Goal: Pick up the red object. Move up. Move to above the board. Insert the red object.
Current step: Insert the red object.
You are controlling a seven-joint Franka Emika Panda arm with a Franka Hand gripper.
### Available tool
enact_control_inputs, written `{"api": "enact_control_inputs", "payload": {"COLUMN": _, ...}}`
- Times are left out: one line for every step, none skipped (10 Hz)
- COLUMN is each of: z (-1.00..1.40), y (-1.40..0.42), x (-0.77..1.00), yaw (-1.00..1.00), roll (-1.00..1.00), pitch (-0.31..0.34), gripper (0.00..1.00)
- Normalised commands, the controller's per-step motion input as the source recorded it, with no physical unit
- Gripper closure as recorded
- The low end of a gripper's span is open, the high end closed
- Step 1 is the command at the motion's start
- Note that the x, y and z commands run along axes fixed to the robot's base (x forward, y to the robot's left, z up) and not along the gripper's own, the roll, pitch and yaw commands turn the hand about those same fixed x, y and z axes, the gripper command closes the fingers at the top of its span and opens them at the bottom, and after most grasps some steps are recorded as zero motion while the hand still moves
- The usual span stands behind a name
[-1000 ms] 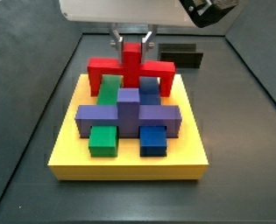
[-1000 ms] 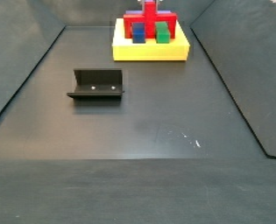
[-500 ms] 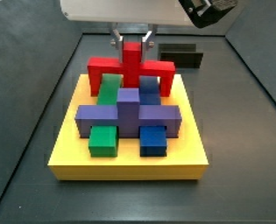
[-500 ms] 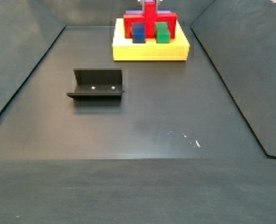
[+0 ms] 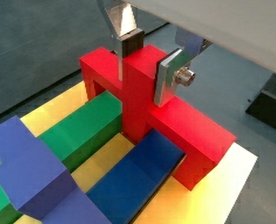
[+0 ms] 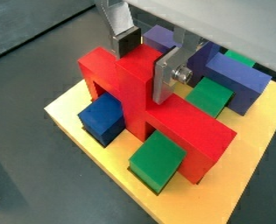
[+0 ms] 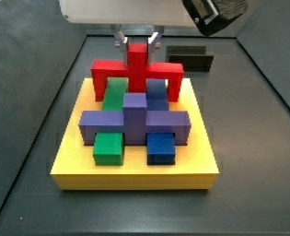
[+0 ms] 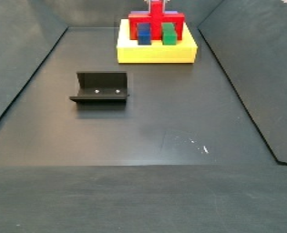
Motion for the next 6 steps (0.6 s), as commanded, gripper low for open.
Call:
{"api": "enact_control_inputs", "payload": {"z": 0.0, "y": -0.11, "x": 0.06, "yaw": 0.0, "roll": 0.43, "pitch": 0.0, "gripper": 1.0}}
{"api": "enact_control_inputs", "payload": {"z": 0.0, "y": -0.12, "x": 0.01, "yaw": 0.0, "roll": 0.38, "pitch": 0.0, "gripper": 1.0}}
{"api": "enact_control_inputs", "payload": {"z": 0.0, "y": -0.18, "x": 0.0, "yaw": 0.0, "roll": 0.33, "pitch": 0.0, "gripper": 1.0}}
{"api": "enact_control_inputs", "payload": {"z": -0.05, "y": -0.12, "x": 0.0, "yaw": 0.0, "roll": 0.2, "pitch": 0.0, "gripper": 1.0}}
{"api": "enact_control_inputs", "payload": {"z": -0.34, "y": 0.0, "x": 0.0, "yaw": 0.0, "roll": 0.0, "pitch": -0.01, "gripper": 1.0}}
{"api": "enact_control_inputs", "payload": {"z": -0.37, "y": 0.0, "x": 0.0, "yaw": 0.0, "roll": 0.0, "pitch": -0.004, "gripper": 1.0}}
